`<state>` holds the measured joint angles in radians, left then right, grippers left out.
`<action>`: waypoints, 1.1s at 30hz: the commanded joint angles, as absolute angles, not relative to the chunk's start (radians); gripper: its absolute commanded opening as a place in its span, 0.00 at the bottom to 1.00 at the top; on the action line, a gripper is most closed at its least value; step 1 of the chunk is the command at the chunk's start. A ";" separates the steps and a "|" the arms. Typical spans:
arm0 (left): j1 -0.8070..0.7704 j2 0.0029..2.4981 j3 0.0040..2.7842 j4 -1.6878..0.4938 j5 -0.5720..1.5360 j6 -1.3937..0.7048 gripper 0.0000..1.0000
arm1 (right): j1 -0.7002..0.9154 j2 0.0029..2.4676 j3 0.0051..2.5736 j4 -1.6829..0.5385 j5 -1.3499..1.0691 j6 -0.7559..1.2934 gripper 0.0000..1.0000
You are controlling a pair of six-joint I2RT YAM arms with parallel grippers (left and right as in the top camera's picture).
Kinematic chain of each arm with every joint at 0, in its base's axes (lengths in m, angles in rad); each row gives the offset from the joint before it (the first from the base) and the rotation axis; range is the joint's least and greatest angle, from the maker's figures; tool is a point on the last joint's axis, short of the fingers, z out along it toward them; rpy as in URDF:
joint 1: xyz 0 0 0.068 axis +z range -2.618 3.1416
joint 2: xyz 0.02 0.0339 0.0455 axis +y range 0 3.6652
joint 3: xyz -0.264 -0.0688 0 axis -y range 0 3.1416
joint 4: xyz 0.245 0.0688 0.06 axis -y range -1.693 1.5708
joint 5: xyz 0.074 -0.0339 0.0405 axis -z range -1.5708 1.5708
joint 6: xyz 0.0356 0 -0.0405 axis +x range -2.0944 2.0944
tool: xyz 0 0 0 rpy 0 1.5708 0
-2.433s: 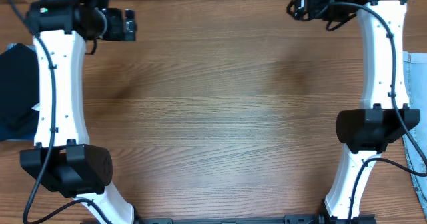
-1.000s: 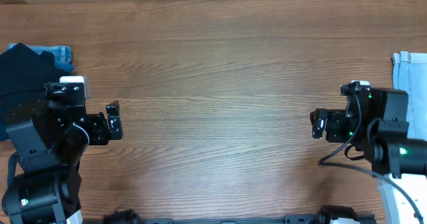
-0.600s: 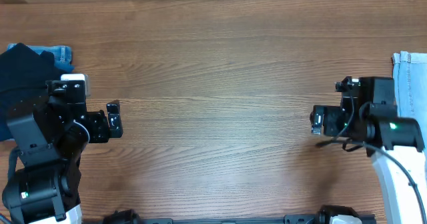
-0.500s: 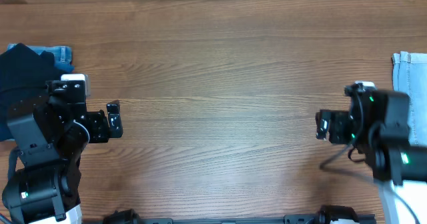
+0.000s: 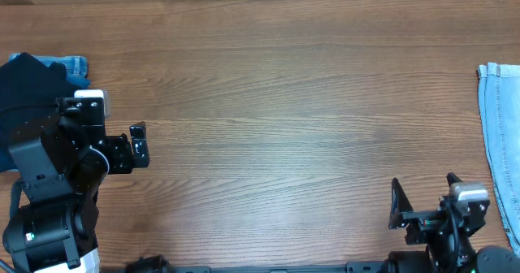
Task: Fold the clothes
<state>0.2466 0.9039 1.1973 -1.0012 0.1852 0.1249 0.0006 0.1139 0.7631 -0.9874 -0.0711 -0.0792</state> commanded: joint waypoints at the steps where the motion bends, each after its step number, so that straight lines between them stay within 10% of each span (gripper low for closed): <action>1: 0.250 0.903 1.197 -0.998 0.176 0.105 1.00 | 0.006 0.003 0.627 -0.889 -0.068 -0.081 1.00; 14: 0.250 0.904 1.197 -0.998 0.176 0.105 1.00 | 0.007 0.003 0.006 0.172 -0.024 -0.082 1.00; 33: 0.250 0.976 1.197 -0.998 0.176 0.105 1.00 | 0.020 0.009 0.008 -0.084 -0.019 -0.081 1.00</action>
